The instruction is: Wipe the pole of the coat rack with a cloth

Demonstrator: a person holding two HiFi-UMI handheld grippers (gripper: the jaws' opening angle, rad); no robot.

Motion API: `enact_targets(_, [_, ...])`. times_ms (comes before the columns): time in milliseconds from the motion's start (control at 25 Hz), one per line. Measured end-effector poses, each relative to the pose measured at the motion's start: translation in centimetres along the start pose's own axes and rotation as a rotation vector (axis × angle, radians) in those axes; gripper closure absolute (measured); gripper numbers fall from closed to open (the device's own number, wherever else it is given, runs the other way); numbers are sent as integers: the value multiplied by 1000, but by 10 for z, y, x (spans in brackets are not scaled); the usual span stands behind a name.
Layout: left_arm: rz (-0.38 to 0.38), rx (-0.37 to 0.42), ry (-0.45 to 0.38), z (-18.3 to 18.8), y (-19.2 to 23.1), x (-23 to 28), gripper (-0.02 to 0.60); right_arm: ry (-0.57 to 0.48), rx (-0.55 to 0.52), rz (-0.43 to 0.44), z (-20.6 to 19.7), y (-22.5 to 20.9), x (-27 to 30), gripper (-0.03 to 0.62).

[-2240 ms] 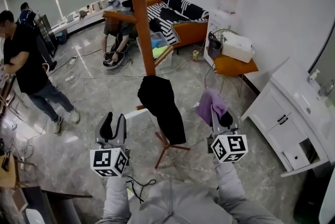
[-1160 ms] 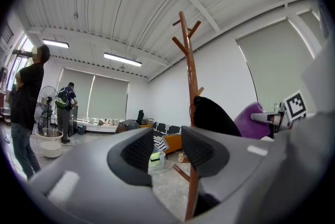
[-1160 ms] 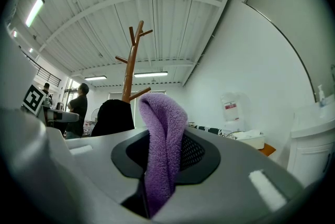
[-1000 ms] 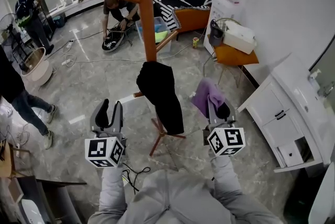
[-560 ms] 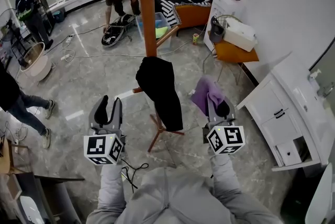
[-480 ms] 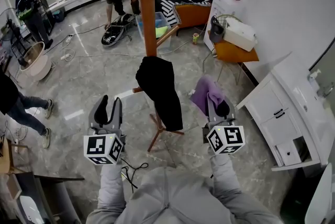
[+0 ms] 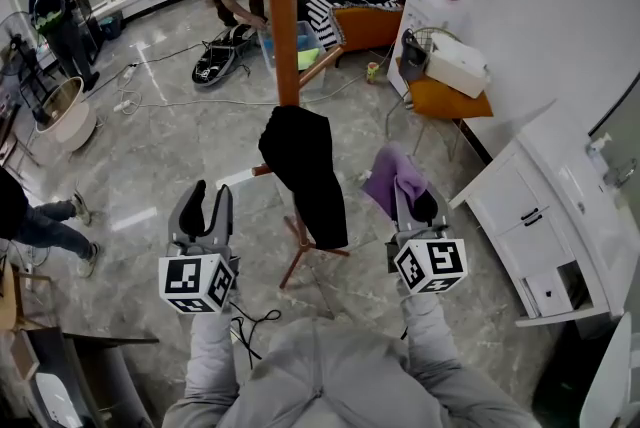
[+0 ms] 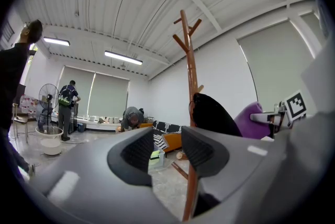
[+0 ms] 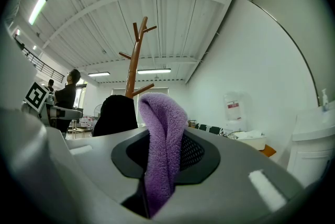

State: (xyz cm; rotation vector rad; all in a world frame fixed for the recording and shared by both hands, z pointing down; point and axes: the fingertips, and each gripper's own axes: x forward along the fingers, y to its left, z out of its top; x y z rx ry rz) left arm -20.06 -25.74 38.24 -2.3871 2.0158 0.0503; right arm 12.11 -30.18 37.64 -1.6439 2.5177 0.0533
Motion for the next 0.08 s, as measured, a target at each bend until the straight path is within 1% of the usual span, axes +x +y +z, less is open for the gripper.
enact_targets(80, [-1, 1, 0, 1, 0, 0, 410, 1, 1, 0, 1, 0, 0, 514])
